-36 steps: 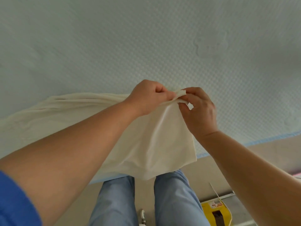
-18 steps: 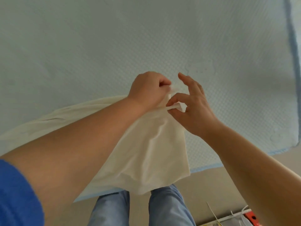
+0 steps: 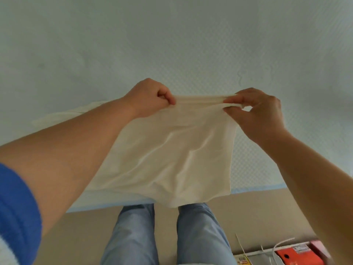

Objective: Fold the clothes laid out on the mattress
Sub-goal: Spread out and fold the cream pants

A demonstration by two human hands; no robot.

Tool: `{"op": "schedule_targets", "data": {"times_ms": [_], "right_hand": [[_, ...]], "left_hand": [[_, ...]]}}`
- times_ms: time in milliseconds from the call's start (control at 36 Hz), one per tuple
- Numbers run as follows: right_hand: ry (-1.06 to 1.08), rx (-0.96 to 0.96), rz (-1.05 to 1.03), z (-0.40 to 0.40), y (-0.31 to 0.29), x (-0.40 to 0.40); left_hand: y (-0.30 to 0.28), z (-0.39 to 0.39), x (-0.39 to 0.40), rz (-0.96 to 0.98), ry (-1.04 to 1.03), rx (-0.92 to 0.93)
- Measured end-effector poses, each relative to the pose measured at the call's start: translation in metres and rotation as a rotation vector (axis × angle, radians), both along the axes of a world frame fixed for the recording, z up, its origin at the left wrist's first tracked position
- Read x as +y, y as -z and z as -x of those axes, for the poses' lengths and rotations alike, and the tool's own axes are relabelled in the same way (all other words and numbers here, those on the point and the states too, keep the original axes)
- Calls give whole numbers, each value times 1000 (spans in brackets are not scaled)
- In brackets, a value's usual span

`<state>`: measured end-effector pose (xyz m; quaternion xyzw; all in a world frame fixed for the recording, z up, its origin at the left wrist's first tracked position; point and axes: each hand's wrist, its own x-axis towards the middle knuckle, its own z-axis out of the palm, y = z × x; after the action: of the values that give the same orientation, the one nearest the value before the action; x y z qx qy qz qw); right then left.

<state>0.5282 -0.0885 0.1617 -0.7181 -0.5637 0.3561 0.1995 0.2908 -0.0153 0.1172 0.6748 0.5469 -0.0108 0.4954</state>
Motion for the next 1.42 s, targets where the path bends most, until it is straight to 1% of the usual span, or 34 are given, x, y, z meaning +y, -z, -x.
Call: {"op": "schedule_targets", "data": {"times_ms": [56, 111, 250, 361, 417, 500, 556, 611, 722, 778, 833, 917, 972, 1056, 1111, 1194, 1250, 1333, 1417], "right_hand": [[-5, -3, -12, 2, -7, -2], [-29, -6, -25, 4, -16, -3], [-75, -15, -87, 12, -38, -7], [-46, -41, -130, 11, -47, -7], [-7, -46, -139, 7, -48, -8], [78, -43, -115, 0, -43, -10], [110, -74, -105, -6, -36, -15], [143, -96, -74, -12, -26, -18], [238, -100, 28, -23, -10, -17], [258, -127, 78, -30, -5, -14], [273, -160, 103, -36, -2, -14], [279, -196, 129, -31, 0, -13], [329, -187, 121, -22, -2, -11], [378, -186, 102, -13, -4, -4], [369, -184, 96, -12, -4, 2], [367, -173, 96, -12, -4, 6], [376, -154, 115, -9, -7, 8], [411, -125, 87, -7, -17, 5], [447, -96, 38, -3, -40, -6]], "left_hand": [[-1, 28, -2, 4, -63, 15], [-2, 53, -6, 15, -60, 64], [-8, 108, -22, -19, 141, 292], [-5, 157, -40, -51, 271, 543], [2, 177, -50, -72, 288, 610], [16, 201, -60, -175, 182, 589], [24, 217, -62, -239, 60, 553], [30, 231, -62, -239, -73, 488], [34, 242, -57, -240, -37, 346], [29, 246, -55, -226, -84, 247], [30, 250, -57, -205, -100, 203], [38, 247, -63, -168, 26, 257], [44, 241, -64, -214, 12, 273], [50, 237, -64, -264, -47, 229], [53, 237, -63, -260, 5, 220], [49, 231, -61, -298, 35, 296], [42, 226, -61, -252, -66, 265], [23, 230, -66, -182, -298, 88], [-11, 241, -76, -156, -415, -31]]}}
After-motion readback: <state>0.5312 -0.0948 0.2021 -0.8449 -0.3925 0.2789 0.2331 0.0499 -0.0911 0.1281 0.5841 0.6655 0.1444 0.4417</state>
